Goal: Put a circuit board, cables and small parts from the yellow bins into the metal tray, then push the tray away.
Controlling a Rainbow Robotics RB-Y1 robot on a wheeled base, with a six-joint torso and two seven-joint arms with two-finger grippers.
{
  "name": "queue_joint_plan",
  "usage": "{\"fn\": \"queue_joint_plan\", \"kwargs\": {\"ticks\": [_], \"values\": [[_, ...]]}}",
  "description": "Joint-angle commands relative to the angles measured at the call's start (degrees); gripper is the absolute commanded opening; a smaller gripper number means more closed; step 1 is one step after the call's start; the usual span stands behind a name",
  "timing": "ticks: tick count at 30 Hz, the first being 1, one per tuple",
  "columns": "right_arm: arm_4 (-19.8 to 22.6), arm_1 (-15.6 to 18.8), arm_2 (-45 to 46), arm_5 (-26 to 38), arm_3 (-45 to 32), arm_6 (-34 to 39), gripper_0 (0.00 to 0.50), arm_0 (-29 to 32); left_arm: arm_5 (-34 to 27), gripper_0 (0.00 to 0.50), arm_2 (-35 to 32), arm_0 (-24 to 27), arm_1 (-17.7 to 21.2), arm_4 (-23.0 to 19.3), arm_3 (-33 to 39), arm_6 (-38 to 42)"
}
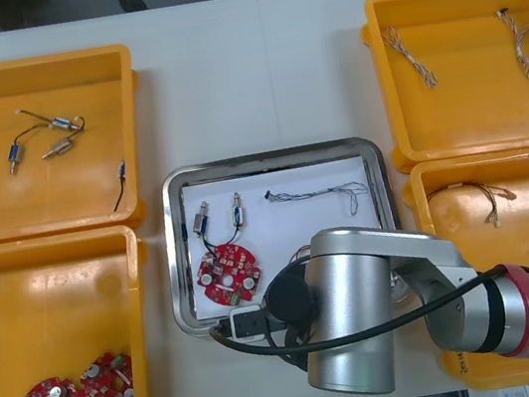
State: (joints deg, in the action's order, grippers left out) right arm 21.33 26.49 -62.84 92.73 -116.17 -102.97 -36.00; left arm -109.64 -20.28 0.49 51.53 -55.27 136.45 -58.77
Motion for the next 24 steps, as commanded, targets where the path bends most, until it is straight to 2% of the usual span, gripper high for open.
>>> {"fn": "queue_joint_plan", "kwargs": {"ticks": [1,12,24], "values": [[-1.29,-1.62,-1.05,0.43,-0.72,1.64,0.000,0.58,-0.36,0.500,-1.69,-1.28,2.17,0.25,1.63,-6.71],[-2.09,-0.92,-1.05,-0.10,-0.72,1.72,0.000,-2.14,-0.36,0.500,-1.69,-1.28,2.17,0.25,1.63,-6.71],[0.11,1.02,-1.14,-2.12,-0.63,1.81,0.000,-6.36,-0.36,0.500,-1.69,-1.28,2.17,0.25,1.63,-6.71]]}}
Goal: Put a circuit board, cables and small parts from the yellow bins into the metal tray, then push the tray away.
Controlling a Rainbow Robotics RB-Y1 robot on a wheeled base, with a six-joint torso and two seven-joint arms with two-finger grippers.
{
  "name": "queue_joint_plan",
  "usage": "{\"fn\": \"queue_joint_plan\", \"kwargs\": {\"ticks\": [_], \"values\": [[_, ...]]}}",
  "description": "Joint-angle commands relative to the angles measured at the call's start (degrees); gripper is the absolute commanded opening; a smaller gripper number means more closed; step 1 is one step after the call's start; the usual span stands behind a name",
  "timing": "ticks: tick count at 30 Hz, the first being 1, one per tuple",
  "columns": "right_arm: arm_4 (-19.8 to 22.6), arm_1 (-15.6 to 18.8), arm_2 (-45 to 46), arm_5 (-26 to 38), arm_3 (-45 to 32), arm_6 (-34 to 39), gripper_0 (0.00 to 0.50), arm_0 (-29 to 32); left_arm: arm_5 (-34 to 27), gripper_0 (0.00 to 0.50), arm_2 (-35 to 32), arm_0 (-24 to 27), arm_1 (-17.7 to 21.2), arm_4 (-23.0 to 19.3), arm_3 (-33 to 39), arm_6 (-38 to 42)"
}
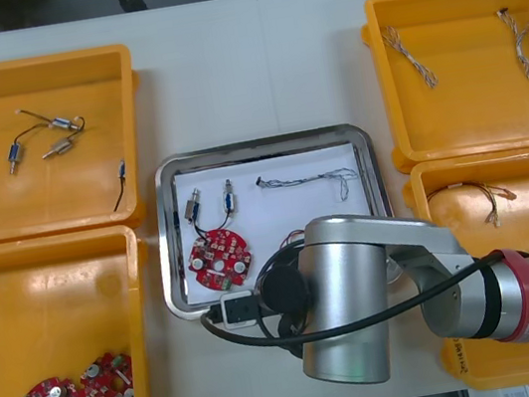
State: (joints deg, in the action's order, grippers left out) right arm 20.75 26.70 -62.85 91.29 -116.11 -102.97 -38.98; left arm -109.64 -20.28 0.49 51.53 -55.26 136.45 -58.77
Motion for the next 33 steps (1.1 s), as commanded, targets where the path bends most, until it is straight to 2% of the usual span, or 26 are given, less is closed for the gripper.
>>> {"fn": "queue_joint_plan", "kwargs": {"ticks": [1,12,19,33], "values": [[0.60,0.99,-1.14,-0.68,-0.70,1.90,0.000,-3.82,-0.36,0.500,-1.69,-1.28,2.17,0.25,1.63,-6.71],[0.51,3.27,-1.14,-2.00,-0.79,2.42,0.000,-6.72,-0.36,0.500,-1.69,-1.28,2.17,0.25,1.63,-6.71],[-1.68,3.89,-1.14,-2.17,-0.61,3.04,0.000,-8.04,-0.36,0.500,-1.69,-1.28,2.17,0.25,1.63,-6.71],[-1.59,3.63,-1.14,-6.92,6.95,2.95,0.000,-13.40,-0.36,0.500,-1.69,-1.28,2.17,0.25,1.63,-6.71]]}}
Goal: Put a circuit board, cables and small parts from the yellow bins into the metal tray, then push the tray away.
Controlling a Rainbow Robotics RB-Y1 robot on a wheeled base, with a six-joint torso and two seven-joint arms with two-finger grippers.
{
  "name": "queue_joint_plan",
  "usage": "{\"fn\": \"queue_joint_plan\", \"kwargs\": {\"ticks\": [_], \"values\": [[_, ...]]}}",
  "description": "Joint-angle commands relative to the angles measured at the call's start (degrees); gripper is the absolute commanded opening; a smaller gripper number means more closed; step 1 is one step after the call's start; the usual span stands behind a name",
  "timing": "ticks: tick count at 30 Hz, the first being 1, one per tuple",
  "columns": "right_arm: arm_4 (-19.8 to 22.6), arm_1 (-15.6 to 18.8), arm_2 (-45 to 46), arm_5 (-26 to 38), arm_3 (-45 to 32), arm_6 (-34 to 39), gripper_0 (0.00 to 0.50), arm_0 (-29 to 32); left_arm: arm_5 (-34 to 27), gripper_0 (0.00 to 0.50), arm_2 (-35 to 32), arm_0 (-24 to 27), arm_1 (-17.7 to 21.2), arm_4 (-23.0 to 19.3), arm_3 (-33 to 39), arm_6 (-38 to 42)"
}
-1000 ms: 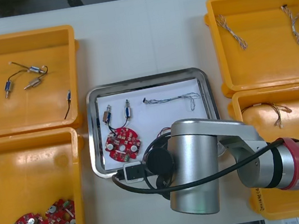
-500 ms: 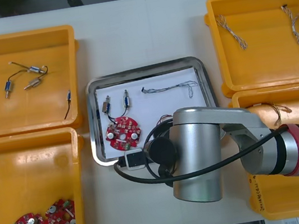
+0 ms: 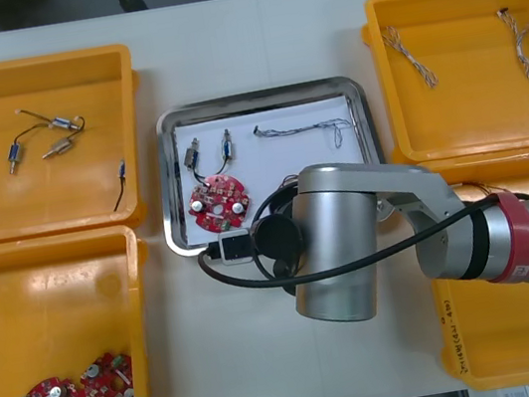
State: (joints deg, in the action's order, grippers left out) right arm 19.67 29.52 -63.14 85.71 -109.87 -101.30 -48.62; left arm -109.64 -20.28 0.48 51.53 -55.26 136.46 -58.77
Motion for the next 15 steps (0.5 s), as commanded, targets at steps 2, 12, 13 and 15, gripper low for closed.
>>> {"fn": "queue_joint_plan", "kwargs": {"ticks": [2,12,13,15], "values": [[-0.42,0.80,-0.85,-2.04,1.94,1.11,0.000,-4.82,-0.36,0.500,-1.69,-1.28,2.17,0.24,1.62,-6.71],[0.11,0.80,-0.93,-5.38,6.34,0.84,0.000,-8.42,-0.36,0.500,-1.69,-1.28,2.17,0.24,1.62,-6.71],[0.28,0.80,-1.02,-5.82,6.95,0.84,0.000,-9.04,-0.36,0.500,-1.69,-1.28,2.17,0.24,1.62,-6.71],[0.98,0.80,-1.29,-6.61,8.18,0.84,0.000,-10.09,-0.36,0.500,-1.69,-1.28,2.17,0.24,1.62,-6.71]]}}
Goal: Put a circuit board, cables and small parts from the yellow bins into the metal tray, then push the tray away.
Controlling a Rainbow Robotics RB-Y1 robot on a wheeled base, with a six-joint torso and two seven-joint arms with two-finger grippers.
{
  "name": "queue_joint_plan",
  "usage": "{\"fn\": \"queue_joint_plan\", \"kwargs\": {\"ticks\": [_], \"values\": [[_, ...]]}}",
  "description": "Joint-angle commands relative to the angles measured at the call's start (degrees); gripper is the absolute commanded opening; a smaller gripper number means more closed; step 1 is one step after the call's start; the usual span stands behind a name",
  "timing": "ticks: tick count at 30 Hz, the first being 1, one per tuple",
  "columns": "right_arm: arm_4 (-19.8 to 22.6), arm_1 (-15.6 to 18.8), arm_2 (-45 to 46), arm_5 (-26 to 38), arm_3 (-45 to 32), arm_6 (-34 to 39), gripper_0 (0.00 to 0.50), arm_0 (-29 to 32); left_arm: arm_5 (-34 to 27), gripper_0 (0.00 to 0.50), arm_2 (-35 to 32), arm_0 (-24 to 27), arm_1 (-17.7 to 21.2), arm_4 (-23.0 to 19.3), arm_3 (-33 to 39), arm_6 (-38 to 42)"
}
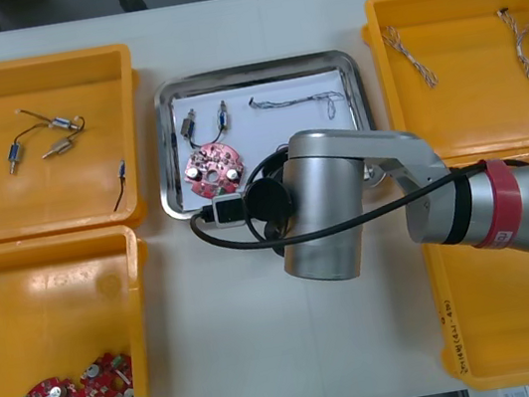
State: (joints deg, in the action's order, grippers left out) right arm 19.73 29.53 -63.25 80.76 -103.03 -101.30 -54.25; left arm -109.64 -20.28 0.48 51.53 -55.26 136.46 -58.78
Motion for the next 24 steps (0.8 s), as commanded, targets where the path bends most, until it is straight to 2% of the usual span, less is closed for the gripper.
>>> {"fn": "queue_joint_plan", "kwargs": {"ticks": [1,24], "values": [[1.01,0.79,-1.17,-1.83,1.60,0.84,0.000,-4.73,-0.36,0.500,-1.69,-1.28,2.17,0.24,1.61,-6.70],[1.62,0.79,-1.26,-12.90,12.24,0.67,0.000,-10.35,-0.36,0.500,-1.69,-1.28,2.17,0.24,1.61,-6.70]]}}
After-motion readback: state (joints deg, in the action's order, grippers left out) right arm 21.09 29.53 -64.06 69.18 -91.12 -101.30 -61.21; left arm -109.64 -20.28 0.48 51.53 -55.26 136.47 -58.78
